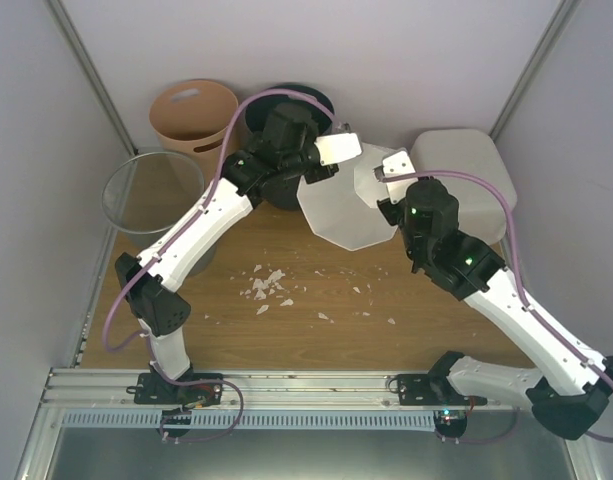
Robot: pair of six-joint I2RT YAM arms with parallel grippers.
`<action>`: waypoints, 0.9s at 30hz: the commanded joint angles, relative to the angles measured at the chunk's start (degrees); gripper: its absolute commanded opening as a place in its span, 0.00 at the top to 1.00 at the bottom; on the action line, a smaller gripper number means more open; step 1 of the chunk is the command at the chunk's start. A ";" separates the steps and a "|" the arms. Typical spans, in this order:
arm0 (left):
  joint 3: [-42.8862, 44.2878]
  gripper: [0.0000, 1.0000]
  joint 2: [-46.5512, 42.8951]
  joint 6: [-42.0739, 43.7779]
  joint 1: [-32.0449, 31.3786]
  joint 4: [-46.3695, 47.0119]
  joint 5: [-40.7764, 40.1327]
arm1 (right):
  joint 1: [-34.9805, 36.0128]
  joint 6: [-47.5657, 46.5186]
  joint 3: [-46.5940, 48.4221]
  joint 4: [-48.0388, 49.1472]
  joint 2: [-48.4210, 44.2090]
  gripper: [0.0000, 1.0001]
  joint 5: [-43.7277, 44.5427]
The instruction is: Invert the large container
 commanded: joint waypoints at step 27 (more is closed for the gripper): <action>-47.44 1.00 -12.07 37.05 -14.80 79.71 -23.88 | -32.68 21.44 37.20 -29.02 20.20 0.00 -28.92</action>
